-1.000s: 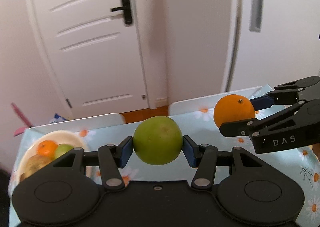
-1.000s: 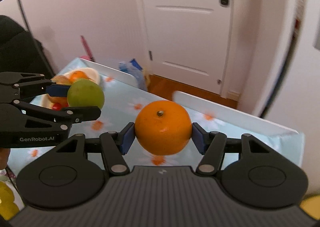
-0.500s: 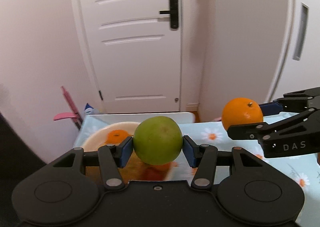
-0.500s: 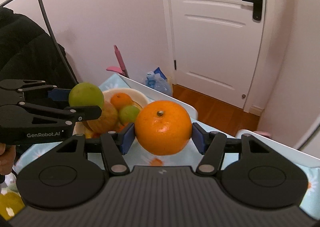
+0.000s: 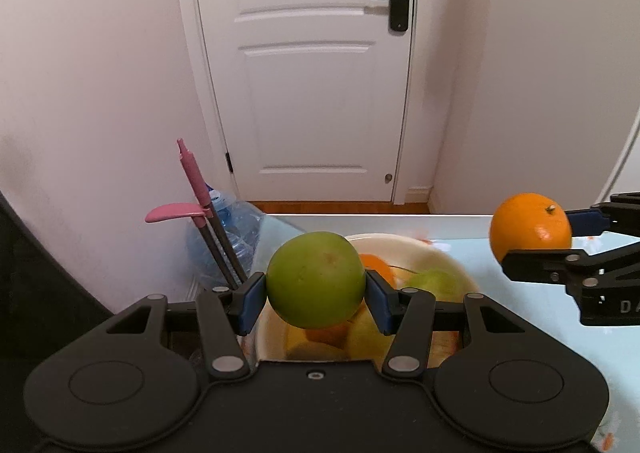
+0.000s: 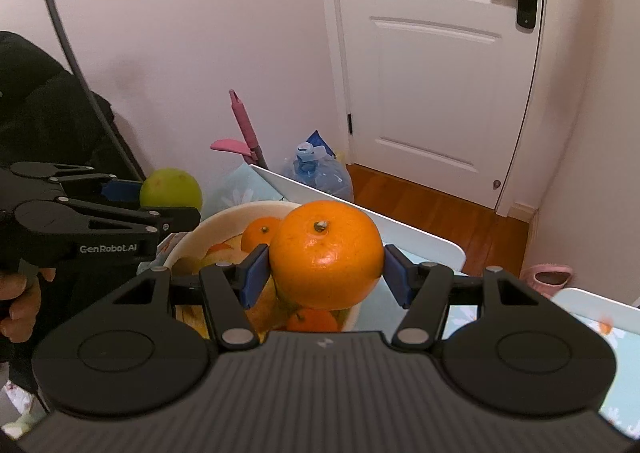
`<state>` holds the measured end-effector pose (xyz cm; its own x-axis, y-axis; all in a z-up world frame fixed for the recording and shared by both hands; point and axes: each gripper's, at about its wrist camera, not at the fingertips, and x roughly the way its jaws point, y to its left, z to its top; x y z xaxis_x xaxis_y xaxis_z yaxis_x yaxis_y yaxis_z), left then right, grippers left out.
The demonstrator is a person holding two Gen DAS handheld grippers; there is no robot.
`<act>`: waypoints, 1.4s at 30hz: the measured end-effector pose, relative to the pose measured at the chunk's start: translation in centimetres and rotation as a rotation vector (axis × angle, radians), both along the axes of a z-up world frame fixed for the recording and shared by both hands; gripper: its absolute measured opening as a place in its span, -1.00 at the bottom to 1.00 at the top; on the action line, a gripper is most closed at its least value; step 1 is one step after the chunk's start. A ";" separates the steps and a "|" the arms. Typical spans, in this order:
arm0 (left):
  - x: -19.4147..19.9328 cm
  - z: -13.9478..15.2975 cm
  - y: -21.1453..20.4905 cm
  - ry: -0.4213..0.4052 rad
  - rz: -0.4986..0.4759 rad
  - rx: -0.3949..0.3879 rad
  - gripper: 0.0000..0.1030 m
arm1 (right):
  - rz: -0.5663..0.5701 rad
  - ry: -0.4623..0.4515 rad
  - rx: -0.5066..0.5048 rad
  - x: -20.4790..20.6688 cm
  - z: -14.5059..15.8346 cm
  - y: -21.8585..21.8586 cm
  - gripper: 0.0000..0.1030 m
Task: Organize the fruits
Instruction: 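Carry the green apple with the left gripper to the bowl while the right gripper carries the orange, then release the green apple into the bowl with the left gripper while the right gripper releases the orange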
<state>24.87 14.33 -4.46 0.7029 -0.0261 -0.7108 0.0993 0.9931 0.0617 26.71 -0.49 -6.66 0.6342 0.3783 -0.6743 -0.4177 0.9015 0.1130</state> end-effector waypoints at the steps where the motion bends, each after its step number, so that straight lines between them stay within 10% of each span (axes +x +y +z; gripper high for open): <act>1: 0.7 -0.4 0.3 0.008 -0.003 0.001 0.12 | -0.007 0.003 -0.001 0.4 -0.2 0.4 0.47; 19: 4.6 -4.9 1.4 0.122 -0.051 -0.038 0.14 | -0.078 0.034 -0.007 3.9 -2.7 2.3 0.47; 24: 4.1 -4.0 1.9 0.067 -0.045 -0.032 0.74 | -0.077 0.036 -0.005 3.9 -2.5 2.0 0.47; 42: -0.1 -1.4 3.4 0.029 0.017 -0.052 0.81 | -0.023 0.080 -0.001 6.3 -3.1 3.2 0.47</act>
<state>24.79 17.69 -5.89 0.6826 -0.0519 -0.7289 0.0831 0.9965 0.0068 32.97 2.70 -9.73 0.5870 0.3633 -0.7235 -0.3864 0.9110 0.1439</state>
